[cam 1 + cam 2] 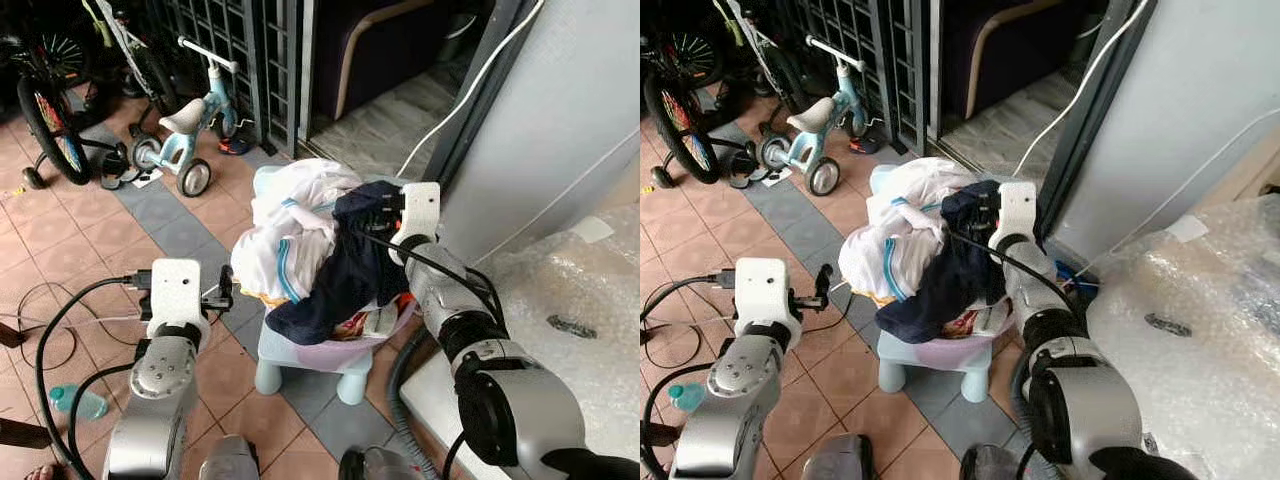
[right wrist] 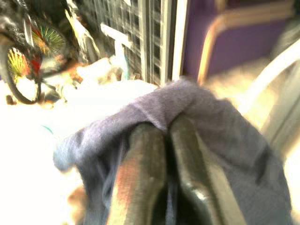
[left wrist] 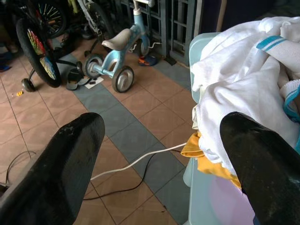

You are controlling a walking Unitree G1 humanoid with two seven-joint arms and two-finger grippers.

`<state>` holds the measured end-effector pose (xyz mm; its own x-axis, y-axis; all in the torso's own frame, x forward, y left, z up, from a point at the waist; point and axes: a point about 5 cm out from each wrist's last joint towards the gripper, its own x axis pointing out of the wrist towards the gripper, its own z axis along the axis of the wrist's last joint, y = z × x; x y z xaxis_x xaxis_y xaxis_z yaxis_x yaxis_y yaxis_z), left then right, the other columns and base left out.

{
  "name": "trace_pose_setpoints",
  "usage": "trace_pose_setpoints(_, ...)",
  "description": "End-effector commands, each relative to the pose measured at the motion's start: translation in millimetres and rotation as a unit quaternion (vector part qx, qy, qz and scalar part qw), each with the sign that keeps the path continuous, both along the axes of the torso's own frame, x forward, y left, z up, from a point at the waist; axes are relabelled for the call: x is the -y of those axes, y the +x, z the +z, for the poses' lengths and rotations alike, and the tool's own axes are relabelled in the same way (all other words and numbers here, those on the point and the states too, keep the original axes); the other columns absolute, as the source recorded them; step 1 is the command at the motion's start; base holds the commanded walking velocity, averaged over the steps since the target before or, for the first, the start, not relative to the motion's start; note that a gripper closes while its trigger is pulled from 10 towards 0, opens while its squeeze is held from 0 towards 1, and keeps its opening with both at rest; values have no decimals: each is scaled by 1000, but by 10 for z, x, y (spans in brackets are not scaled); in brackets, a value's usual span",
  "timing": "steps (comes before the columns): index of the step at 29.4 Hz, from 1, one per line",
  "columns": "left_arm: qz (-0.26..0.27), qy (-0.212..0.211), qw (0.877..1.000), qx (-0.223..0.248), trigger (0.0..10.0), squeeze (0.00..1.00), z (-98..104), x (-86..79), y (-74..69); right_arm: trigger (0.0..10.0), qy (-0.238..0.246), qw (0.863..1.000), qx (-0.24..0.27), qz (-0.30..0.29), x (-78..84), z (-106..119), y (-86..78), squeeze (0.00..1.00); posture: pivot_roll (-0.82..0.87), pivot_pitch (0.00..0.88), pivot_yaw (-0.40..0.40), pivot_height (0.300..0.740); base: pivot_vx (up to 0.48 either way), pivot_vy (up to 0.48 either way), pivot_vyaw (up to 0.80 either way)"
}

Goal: Clothes washing

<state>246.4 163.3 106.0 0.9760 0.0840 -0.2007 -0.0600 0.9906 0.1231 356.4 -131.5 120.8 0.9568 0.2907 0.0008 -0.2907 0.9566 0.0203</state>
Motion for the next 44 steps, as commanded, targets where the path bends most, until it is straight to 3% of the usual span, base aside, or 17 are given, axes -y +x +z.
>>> trace_pose_setpoints(1, 1, -2, 1000, 13, 10000, 0, 43, 8, 35, 0, -3, 998, 43, 35, -5, 157, -121, 0, 75, 24, -57, 740, 0, 0, 0)
trace_pose_setpoints(3, 1, -5, 1000, 17, 10000, 0, 43, 9, 44, 0, -5, 998, 53, 43, 6, 180, -188, 0, 69, 22, -53, 740, 0, 0, 0)
trace_pose_setpoints(4, 4, -6, 1000, 16, 10000, 0, 19, 4, 36, 3843, 0, 998, 54, 30, 38, 179, -244, 0, 41, 7, -46, 740, 0, 0, 0)
trace_pose_setpoints(5, 6, -6, 1000, 13, 10000, 0, -34, 13, 14, 10000, -1, 999, 44, -8, 122, 146, -371, 0, 36, 0, -43, 740, 0, 0, 0)
trace_pose_setpoints(7, -1, -9, 1000, 9, 10000, 0, -65, 39, -1, 10000, -21, 999, 36, -35, 166, 93, -487, 0, 34, 0, -42, 740, 0, 0, 0)
trace_pose_setpoints(8, -8, -13, 1000, 8, 10000, 0, -78, 75, -12, 10000, -100, 989, 52, -93, 214, 34, -605, 0, 29, 0, -32, 740, 0, 0, 0)
trace_pose_setpoints(10, -8, -14, 1000, 7, 10000, 0, -88, 85, -16, 10000, -104, 988, 50, -106, 208, 4, -661, 0, 25, 0, -25, 740, 0, 0, 0)
trace_pose_setpoints(13, -21, -11, 1000, -1, 10000, 0, -134, 144, -10, 10000, -11, 995, 14, -97, 89, -85, -851, 0, 14, 0, -11, 740, 0, 0, 0)
trace_pose_setpoints(16, -31, -11, 999, 0, 10000, 0, -154, 181, 11, 10000, -63, 992, 50, -92, 31, -15, -898, 0, 6, 0, -5, 740, 0, 0, 0)
trace_pose_setpoints(18, -35, -13, 999, 5, 10000, 0, -137, 204, 38, 10000, -23, 999, 22, -43, -31, -12, -924, 0, 3, 0, -3, 740, 0, 0, 0)
trace_pose_setpoints(22, -38, -13, 999, 13, 10000, 0, -112, 228, 97, 10000, -22, 996, 13, -80, 80, 22, -834, 0, 0, 0, -3, 740, 0, 0, 0)
trace_pose_setpoints(32, -34, -10, 999, 18, 10000, 0, -122, 259, 147, 10000, -38, 994, 46, -96, 254, 265, -543, 0, 7, 0, -16, 740, 0, 0, -441)
trace_pose_setpoints(44, -21, -13, 999, 25, 10000, 0, -125, 253, 155, 10000, -26, 994, 56, -92, 248, 308, -494, 0, 6, 0, -19, 740, 0, 0, -591)
